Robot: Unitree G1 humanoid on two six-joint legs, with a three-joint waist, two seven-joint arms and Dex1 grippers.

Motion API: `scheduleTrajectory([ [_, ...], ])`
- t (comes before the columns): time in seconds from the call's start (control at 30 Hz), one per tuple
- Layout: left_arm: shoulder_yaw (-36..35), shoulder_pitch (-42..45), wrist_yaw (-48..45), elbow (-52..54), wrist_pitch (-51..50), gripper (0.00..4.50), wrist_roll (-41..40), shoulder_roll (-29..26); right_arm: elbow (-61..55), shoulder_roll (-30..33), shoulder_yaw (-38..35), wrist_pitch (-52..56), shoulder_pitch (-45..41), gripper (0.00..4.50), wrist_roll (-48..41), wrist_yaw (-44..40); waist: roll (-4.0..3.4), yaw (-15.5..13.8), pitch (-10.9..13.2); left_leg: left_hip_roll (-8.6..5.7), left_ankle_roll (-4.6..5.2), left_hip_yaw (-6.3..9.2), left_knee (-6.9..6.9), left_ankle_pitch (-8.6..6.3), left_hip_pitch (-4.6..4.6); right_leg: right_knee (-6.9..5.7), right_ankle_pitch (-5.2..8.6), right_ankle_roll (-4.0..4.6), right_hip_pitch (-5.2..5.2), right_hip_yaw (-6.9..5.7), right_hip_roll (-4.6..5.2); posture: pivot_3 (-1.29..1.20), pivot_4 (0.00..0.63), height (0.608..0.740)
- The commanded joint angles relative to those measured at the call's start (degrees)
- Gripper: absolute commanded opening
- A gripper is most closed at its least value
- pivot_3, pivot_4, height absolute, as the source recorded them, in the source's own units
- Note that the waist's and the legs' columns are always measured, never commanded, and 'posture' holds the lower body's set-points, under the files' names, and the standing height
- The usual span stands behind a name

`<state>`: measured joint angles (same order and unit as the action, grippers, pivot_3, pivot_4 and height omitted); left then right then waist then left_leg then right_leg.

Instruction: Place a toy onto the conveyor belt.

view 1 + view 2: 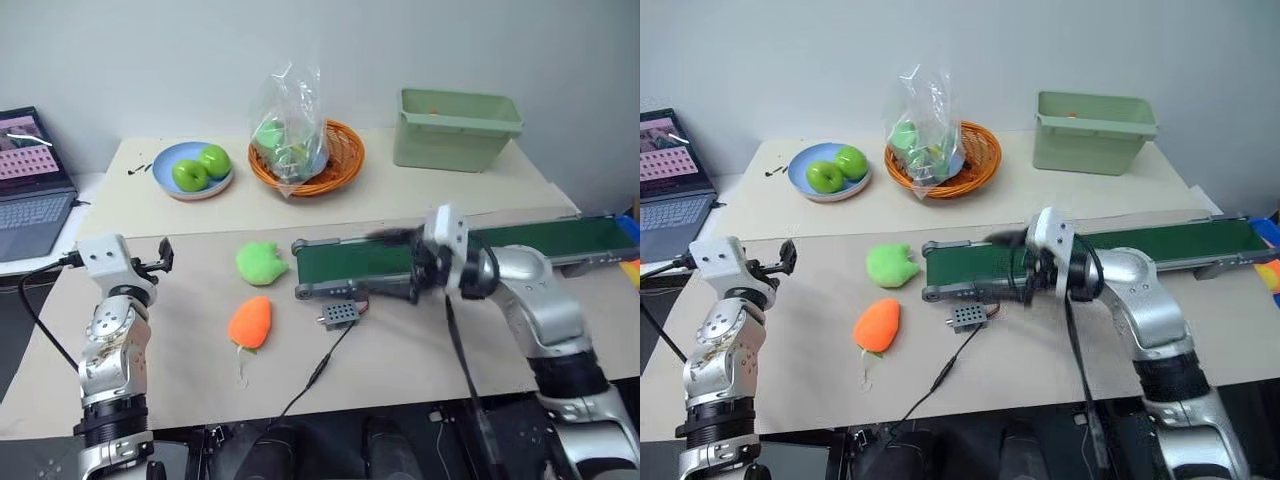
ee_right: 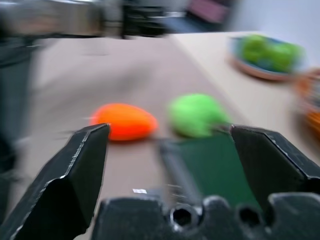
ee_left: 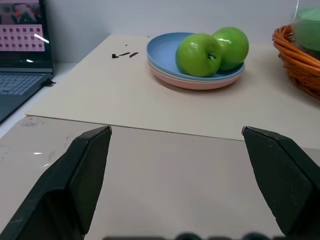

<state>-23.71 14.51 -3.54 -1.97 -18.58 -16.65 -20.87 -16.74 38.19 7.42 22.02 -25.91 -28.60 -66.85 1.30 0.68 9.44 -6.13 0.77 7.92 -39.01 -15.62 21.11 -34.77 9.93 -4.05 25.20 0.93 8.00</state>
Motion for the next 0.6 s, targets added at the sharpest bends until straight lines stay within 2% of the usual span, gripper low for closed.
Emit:
scheduleTrajectory([
  [0.03,0.15,0.22,-0.72,1.18,1.55,4.48,0.3,-0.3,-3.18,1.41,1.96,0.49,-0.12,4.5,-0.03,-2.48,0.01,-0.04,0.0,0.0,-0.02,-0.02,0.0,0.01,0.0,-0.01,-0.04,0.06,0.01,0.0,0.0,0.0,0.15,0.74],
  [0.13,0.56,-1.06,-2.3,3.18,0.98,4.48,-0.56,-0.26,-0.97,1.48,3.54,-1.25,0.01,4.5,3.22,-2.18,0.01,-0.02,0.0,0.08,-0.09,-0.11,0.01,0.05,-0.13,-0.05,-0.09,0.13,-0.04,0.01,-0.04,0.0,0.15,0.74],
  [0.2,-0.13,-3.97,-6.58,8.43,-2.29,4.48,-5.94,-0.16,0.51,1.43,3.85,-2.38,0.39,4.5,4.81,-1.88,0.02,0.13,0.0,0.11,-0.09,-0.16,0.01,0.05,-0.15,-0.06,-0.09,0.13,-0.03,0.03,-0.07,0.0,0.15,0.74],
  [0.33,-4.98,-17.59,-17.41,21.29,-14.43,4.48,-24.58,-2.11,1.5,1.48,3.19,-3.4,1.13,4.5,5.59,-2.11,0.02,0.4,0.0,0.19,-0.07,-0.35,0.02,-0.1,-0.1,-0.12,-0.09,0.16,0.2,0.09,-0.07,0.0,0.15,0.74],
  [0.47,-9.4,-27.39,-22.06,24.63,-21.39,4.48,-38.08,-2.26,2.09,1.6,2.76,-3.96,1.47,4.5,5.97,-2.07,0.03,0.19,0.02,0.29,-0.1,-0.47,0.05,-0.25,-0.05,-0.19,-0.04,0.24,0.49,0.08,-0.13,0.0,0.15,0.74],
  [0.6,-11.4,-32.82,-22.9,20.72,-23.76,4.48,-43.87,0.06,2.28,1.61,2.27,-4.06,1.61,4.5,5.72,-1.77,0.01,-0.22,0.04,0.56,-0.19,-0.55,0.02,-0.23,-0.11,-0.1,-0.11,0.34,0.32,0.06,-0.35,0.0,0.15,0.74],
])
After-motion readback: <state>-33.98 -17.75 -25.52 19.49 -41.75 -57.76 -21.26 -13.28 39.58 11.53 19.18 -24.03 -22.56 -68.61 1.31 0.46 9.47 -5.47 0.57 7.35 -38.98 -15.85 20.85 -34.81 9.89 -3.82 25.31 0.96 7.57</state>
